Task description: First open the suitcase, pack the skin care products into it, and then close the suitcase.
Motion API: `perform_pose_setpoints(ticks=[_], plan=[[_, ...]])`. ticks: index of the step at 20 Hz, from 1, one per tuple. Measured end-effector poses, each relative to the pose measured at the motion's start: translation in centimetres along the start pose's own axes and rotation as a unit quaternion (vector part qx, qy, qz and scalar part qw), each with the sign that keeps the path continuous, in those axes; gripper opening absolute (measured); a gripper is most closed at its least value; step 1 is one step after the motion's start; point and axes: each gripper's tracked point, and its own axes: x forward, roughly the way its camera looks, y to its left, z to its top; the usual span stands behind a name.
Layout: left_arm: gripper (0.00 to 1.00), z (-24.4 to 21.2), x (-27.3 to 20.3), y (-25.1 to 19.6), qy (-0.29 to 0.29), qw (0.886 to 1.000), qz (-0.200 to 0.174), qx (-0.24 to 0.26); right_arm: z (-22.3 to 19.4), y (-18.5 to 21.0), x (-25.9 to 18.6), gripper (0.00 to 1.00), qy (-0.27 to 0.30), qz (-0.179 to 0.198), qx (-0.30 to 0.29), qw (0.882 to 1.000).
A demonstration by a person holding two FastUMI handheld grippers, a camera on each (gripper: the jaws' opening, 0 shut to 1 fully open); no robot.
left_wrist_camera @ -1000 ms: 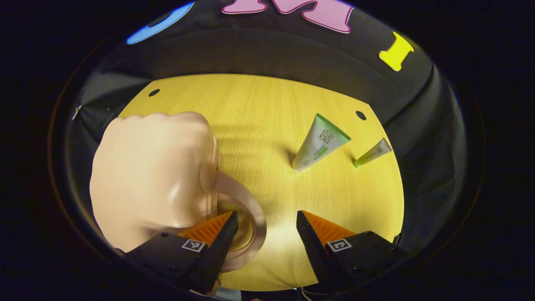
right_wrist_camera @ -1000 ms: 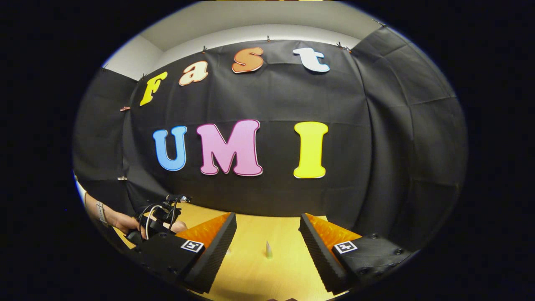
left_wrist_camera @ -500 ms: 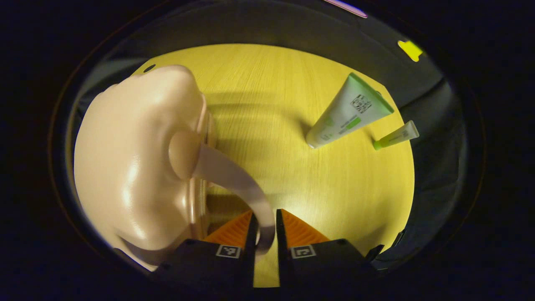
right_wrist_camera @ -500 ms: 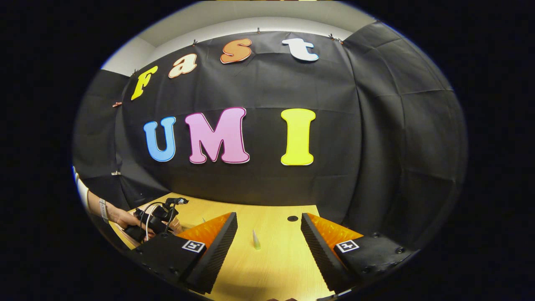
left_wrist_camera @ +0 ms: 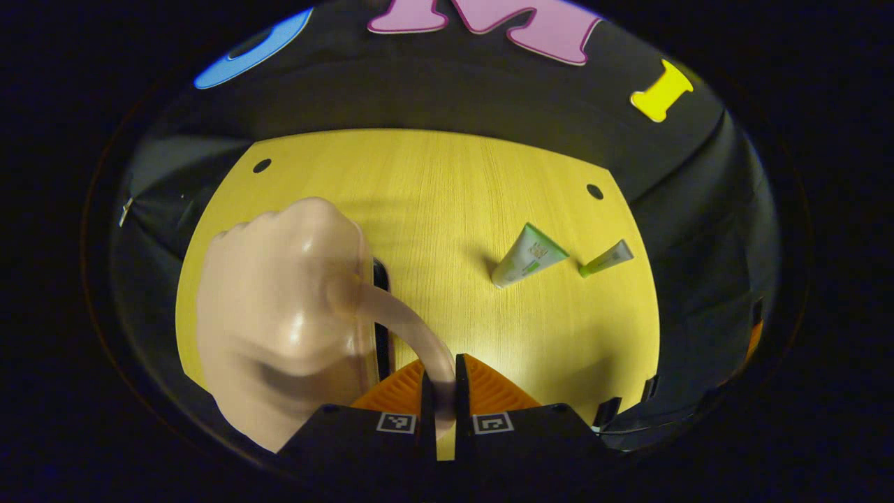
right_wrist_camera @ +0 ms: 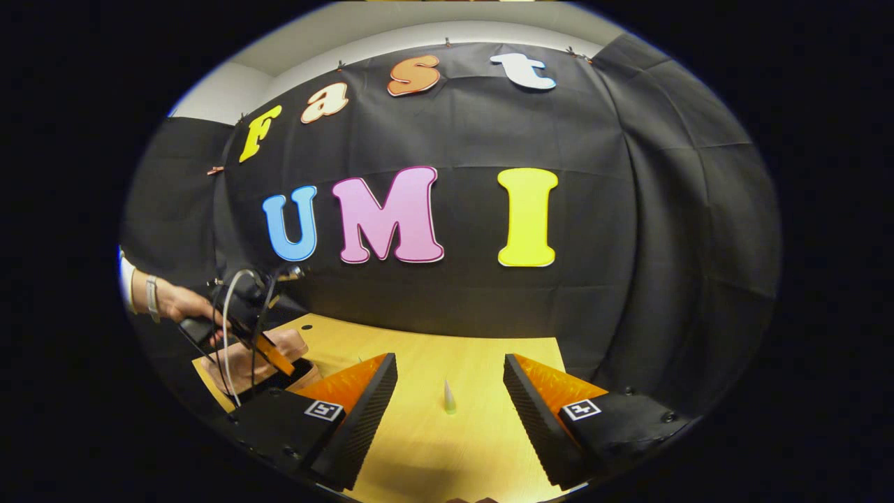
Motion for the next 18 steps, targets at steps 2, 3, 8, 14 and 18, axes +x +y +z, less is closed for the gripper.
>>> perform_pose_setpoints(ticks=[2, 3, 8, 14, 18], plan=[[0.15, 1.6, -3.9, 2.2, -0.026, 1.000, -0.010, -0.009, 0.6, 1.1, 1.0, 0.97, -0.004, 0.007, -0.003, 1.000], [0.15, 2.6, -5.7, 3.6, -0.042, 0.999, -0.012, -0.015, 1.1, 2.3, 1.6, 0.97, -0.009, 0.012, -0.002, 1.000], [0.15, 6.1, -13.5, 16.2, -0.128, 0.991, 0.049, -0.010, 2.3, 9.0, 4.5, 0.97, -0.018, 0.022, -0.016, 0.999], [0.13, 6.0, -15.0, 39.3, -0.146, 0.961, 0.235, 0.003, 2.9, 18.6, 7.3, 0.97, -0.017, 0.042, -0.006, 0.999], [0.13, 1.6, -6.1, 52.5, -0.059, 0.964, 0.255, -0.045, 1.2, 21.0, 7.5, 0.97, 0.017, 0.012, -0.028, 0.999]])
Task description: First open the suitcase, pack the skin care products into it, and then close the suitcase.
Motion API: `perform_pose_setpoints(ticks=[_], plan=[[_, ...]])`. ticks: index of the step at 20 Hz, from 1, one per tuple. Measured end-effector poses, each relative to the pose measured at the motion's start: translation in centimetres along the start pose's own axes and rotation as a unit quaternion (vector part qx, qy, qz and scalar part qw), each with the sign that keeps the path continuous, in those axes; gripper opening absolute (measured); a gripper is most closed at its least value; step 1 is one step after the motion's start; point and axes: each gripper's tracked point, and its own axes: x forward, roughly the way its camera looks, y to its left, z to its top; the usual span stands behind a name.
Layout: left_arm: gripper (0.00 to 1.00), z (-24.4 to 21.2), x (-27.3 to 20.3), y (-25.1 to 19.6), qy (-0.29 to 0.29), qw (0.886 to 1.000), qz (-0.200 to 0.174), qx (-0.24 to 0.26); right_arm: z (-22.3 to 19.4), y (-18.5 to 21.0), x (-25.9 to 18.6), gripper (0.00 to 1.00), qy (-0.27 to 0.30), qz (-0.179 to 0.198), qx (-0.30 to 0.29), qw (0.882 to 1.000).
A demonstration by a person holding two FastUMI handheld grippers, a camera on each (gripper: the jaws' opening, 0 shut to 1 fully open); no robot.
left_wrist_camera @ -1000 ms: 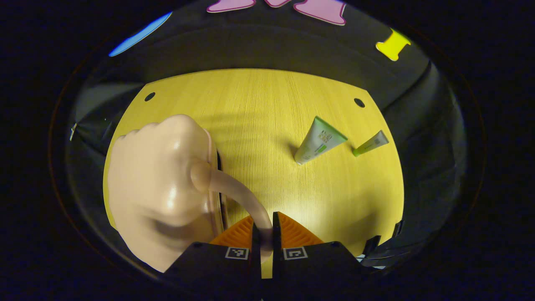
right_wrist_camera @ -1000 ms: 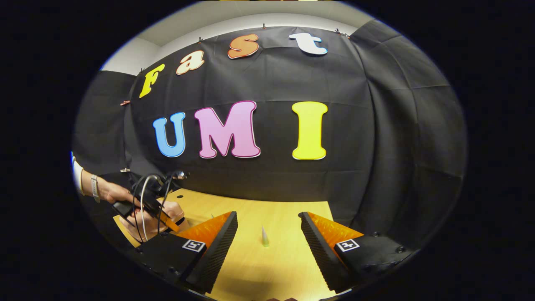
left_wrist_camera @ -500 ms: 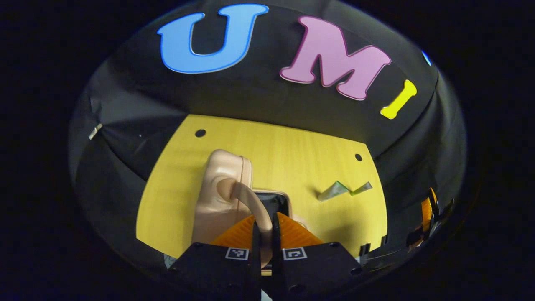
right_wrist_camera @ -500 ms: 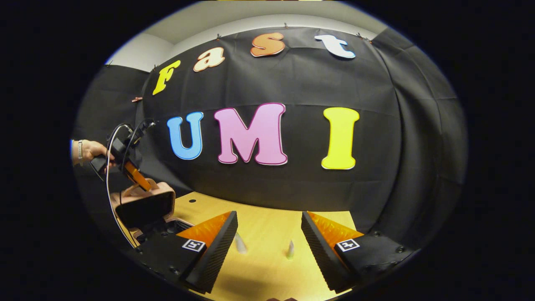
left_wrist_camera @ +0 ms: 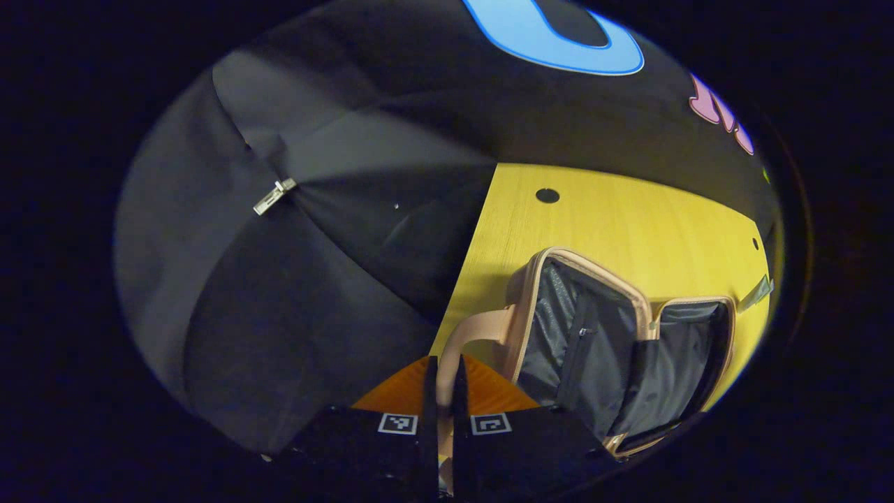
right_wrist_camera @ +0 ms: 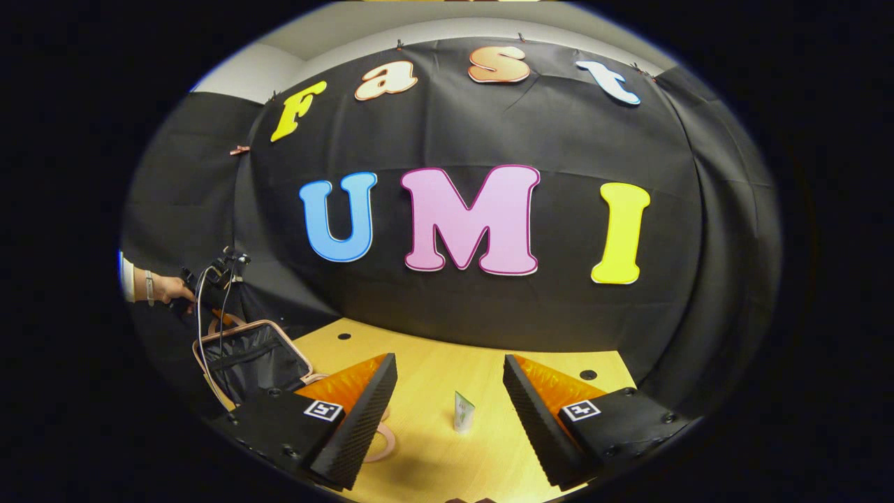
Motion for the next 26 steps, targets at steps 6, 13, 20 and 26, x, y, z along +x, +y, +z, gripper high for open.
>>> perform_pose_setpoints(ticks=[6, 13, 20, 26], plan=[[0.21, -5.6, 9.1, 0.6, 0.083, 0.996, -0.011, -0.009, -1.8, 0.6, -0.9, 0.97, 0.043, -0.053, 0.001, 0.998], [0.74, 0.0, 6.8, -1.6, -0.035, 0.997, -0.065, 0.020, -1.4, -0.4, -0.9, 0.97, 0.036, -0.092, 0.013, 0.995], [0.97, 10.9, -10.1, -13.7, -0.296, 0.941, -0.156, 0.054, 0.1, -2.4, -1.4, 0.97, 0.001, -0.133, -0.025, 0.991], [0.96, 8.9, -28.5, -34.1, -0.399, 0.836, -0.371, 0.071, 1.8, -5.1, -1.4, 0.96, -0.023, -0.145, -0.048, 0.988]])
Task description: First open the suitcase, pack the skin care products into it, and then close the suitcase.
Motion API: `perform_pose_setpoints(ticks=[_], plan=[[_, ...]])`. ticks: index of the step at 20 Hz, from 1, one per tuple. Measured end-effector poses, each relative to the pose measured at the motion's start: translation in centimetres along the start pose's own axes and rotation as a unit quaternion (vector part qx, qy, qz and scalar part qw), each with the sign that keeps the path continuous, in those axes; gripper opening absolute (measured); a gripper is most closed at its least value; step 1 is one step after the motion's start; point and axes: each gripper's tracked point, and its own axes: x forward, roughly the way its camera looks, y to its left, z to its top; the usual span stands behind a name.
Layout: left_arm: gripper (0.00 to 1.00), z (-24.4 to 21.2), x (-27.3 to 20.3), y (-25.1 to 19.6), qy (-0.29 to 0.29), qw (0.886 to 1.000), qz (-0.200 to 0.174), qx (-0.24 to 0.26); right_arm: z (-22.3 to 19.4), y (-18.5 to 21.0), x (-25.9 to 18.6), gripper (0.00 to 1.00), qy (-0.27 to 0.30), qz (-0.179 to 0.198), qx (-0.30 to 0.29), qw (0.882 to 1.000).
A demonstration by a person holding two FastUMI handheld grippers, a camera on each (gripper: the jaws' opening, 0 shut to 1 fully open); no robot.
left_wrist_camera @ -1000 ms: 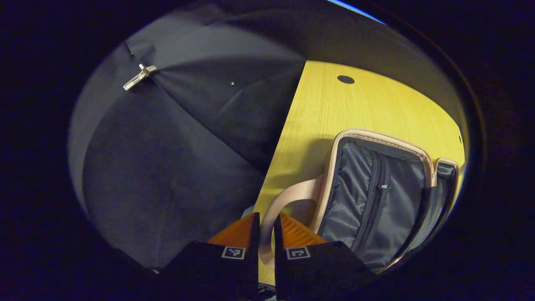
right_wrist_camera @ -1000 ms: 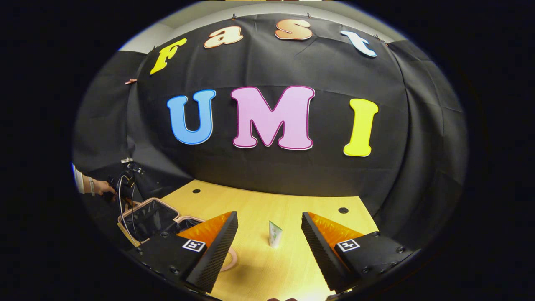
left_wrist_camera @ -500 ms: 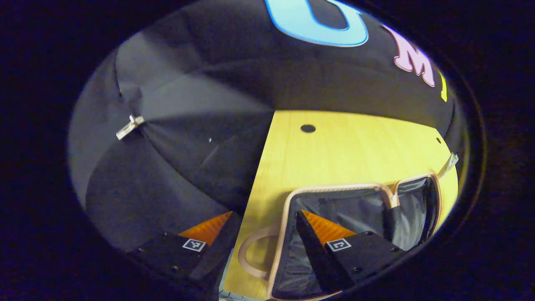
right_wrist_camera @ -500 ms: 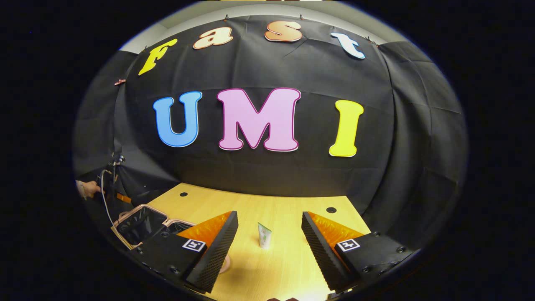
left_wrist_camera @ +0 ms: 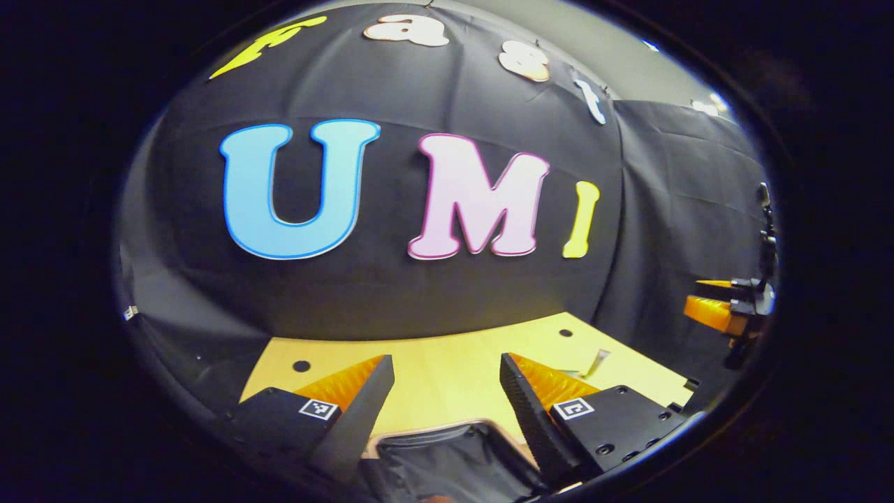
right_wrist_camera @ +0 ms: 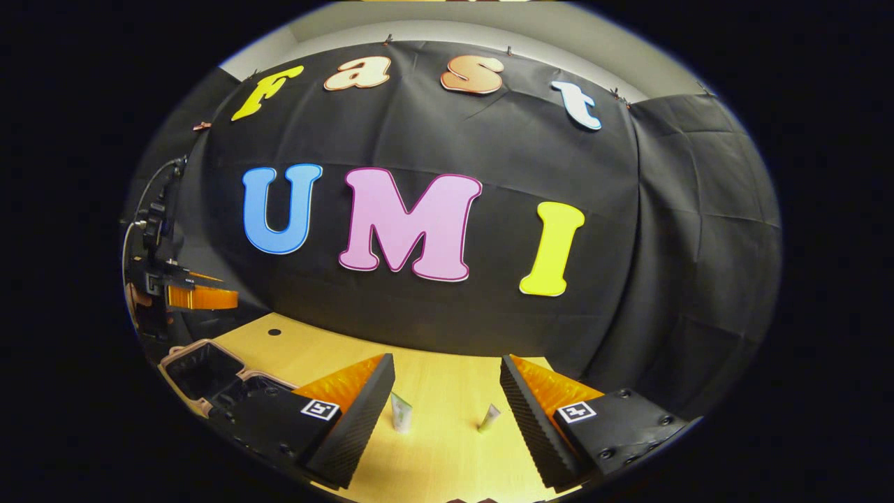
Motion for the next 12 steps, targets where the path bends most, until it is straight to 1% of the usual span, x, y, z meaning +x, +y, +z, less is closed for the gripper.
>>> perform_pose_setpoints(ticks=[1, 2, 4, 5, 6, 7, 9, 10, 12], plan=[[0.96, -0.1, 1.2, -3.0, -0.005, 1.000, -0.020, -0.003, -0.1, -0.4, 0.3, 0.96, -0.001, 0.003, 0.001, 1.000], [0.96, -0.9, 2.1, -5.2, 0.005, 1.000, -0.030, -0.007, -0.2, -0.8, 0.7, 0.96, 0.002, 0.007, 0.002, 1.000], [0.96, -3.5, 3.6, -8.8, 0.034, 0.998, -0.049, -0.027, -0.2, -1.9, 1.2, 0.96, 0.001, 0.017, 0.002, 1.000], [0.96, -5.7, 4.6, -11.2, 0.053, 0.996, -0.062, -0.039, -0.3, -2.9, 1.7, 0.96, -0.002, 0.018, -0.003, 1.000], [0.96, -8.2, 6.3, -13.1, 0.080, 0.994, -0.063, -0.037, -1.0, -3.7, 2.2, 0.96, 0.007, 0.025, -0.003, 1.000], [0.97, -9.7, 7.5, -14.1, 0.095, 0.993, -0.063, -0.031, -1.5, -3.9, 2.4, 0.96, 0.011, 0.036, 0.002, 0.999], [0.96, -12.7, 10.2, -17.0, 0.130, 0.988, -0.084, -0.028, -2.5, -4.2, 2.8, 0.97, 0.016, 0.060, 0.010, 0.998], [0.96, -14.6, 11.4, -17.2, 0.153, 0.984, -0.083, -0.028, -3.5, -4.8, 3.2, 0.96, 0.026, 0.065, 0.014, 0.997], [0.96, -17.9, 14.1, -18.2, 0.187, 0.980, -0.067, -0.023, -5.3, -5.7, 3.7, 0.96, 0.047, 0.072, 0.020, 0.996]])
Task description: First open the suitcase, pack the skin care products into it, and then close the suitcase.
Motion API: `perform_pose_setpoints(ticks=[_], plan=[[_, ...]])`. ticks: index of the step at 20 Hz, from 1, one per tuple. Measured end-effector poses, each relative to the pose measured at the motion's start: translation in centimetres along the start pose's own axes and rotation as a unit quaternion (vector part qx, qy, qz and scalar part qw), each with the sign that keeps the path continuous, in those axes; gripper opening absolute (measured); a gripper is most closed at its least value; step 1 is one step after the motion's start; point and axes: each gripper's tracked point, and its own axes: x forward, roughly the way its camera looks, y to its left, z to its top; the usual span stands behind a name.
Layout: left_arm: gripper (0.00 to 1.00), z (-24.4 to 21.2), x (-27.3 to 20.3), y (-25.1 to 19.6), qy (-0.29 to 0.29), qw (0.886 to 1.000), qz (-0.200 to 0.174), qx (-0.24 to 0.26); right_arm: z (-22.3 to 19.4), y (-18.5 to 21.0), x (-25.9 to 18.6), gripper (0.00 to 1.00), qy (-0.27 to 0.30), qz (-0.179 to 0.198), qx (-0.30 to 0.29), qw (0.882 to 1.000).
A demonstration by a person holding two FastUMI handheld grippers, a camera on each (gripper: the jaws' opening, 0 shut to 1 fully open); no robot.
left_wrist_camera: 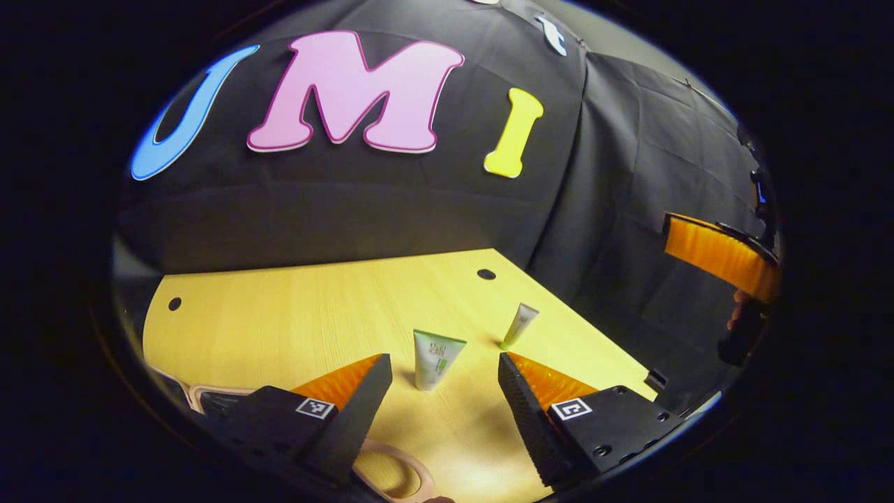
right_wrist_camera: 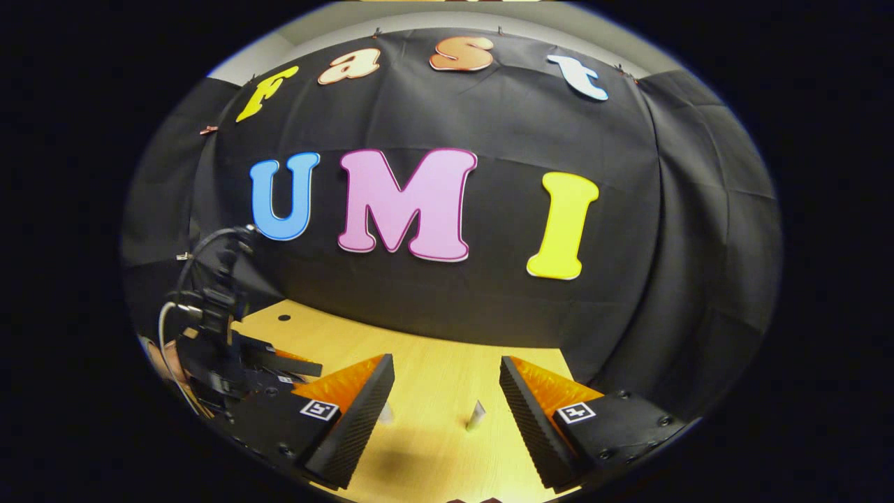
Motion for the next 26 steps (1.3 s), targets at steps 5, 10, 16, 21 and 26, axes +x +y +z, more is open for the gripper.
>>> perform_pose_setpoints(ticks=[5, 10, 16, 21, 26], plan=[[0.96, -4.0, 7.5, 0.7, 0.067, 0.997, 0.022, -0.004, -4.3, -4.0, 1.5, 0.96, 0.039, 0.006, 0.006, 0.999], [0.97, -6.6, 12.6, 0.9, 0.115, 0.993, 0.019, -0.003, -10.4, -6.6, 3.9, 0.97, 0.097, 0.014, 0.016, 0.995], [0.51, -7.4, 13.7, 1.0, 0.157, 0.987, 0.020, 0.018, -18.1, -6.4, 9.3, 0.97, 0.155, 0.047, 0.023, 0.987], [0.51, -5.4, 11.2, -0.4, 0.153, 0.987, 0.024, 0.033, -23.7, -5.5, 16.0, 0.97, 0.194, 0.051, 0.074, 0.977], [0.51, -2.7, 5.7, -2.0, 0.120, 0.992, 0.026, -0.003, -28.6, -5.2, 19.2, 0.70, 0.243, 0.041, 0.102, 0.964]])
